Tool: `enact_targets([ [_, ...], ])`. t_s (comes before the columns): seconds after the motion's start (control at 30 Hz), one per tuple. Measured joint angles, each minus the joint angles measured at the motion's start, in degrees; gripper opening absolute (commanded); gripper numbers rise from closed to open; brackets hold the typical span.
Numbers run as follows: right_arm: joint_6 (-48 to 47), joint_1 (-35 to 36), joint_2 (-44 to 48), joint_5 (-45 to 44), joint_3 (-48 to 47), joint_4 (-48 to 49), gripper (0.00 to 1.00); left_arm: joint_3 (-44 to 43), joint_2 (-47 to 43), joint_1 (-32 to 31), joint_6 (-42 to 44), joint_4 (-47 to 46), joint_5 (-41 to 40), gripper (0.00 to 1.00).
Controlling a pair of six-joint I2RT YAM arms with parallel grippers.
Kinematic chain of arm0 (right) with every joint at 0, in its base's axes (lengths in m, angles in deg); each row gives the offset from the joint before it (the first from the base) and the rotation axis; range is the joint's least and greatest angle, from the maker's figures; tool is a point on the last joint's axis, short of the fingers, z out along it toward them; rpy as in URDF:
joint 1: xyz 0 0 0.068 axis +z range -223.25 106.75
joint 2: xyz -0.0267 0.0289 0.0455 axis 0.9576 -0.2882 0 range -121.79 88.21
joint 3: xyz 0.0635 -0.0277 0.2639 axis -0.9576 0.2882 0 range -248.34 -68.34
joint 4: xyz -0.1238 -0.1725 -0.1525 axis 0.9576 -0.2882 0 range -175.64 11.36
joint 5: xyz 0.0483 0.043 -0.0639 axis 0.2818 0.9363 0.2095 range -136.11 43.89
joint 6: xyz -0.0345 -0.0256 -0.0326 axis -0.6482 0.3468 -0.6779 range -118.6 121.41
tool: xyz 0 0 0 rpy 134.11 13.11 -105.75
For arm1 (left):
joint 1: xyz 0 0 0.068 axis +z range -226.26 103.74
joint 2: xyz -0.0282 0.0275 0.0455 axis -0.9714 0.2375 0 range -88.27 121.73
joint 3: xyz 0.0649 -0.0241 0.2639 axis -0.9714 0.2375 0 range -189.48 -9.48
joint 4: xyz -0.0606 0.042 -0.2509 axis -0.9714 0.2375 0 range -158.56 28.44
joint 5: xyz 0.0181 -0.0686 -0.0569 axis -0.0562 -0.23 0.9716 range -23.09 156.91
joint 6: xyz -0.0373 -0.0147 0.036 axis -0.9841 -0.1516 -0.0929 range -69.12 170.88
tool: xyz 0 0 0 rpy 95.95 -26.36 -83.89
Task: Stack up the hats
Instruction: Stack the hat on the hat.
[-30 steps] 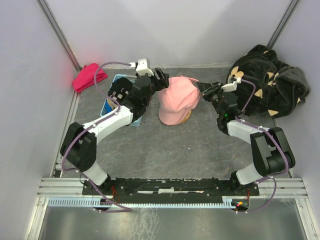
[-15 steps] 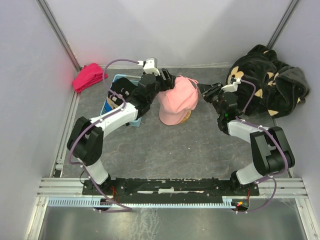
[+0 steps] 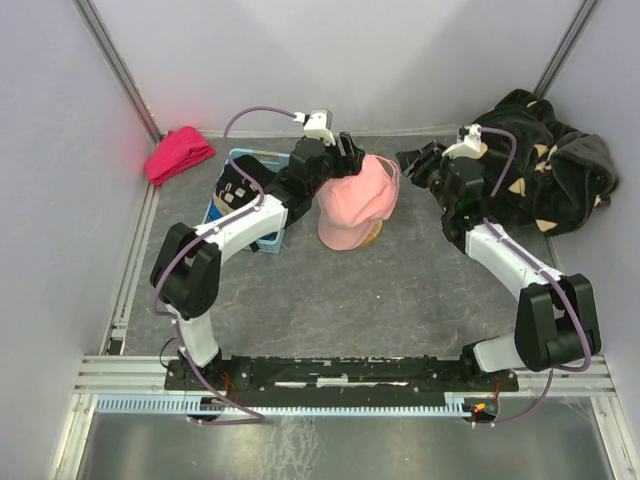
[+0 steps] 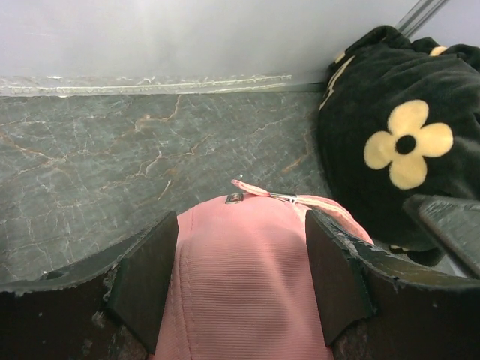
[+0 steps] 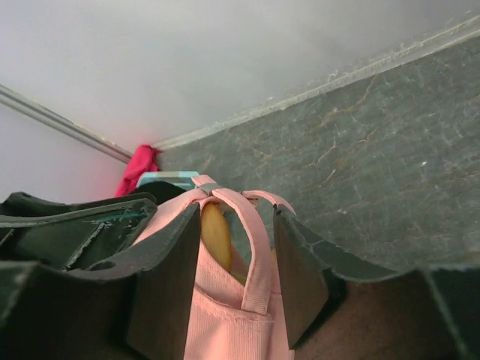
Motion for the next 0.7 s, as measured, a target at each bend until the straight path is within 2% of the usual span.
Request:
enact_targets([
  [0.3,-8.7,2.0,-4.2,2.8,-14.1,-14.8,0.56,-2.0,1.6,-0.2,1.4,1.4,0.7,0.75],
  [0.5,-12.3,3.8,-9.4,2.8,-17.8,-21.9,0.56,-2.7,2.1,-0.2,1.8,1.9,1.2,0.75],
  [0.7,-14.5,4.0,-11.4,1.2,-20.2,-23.7,0.55,-4.3,2.6,-0.2,2.5,2.7,1.7,0.75],
])
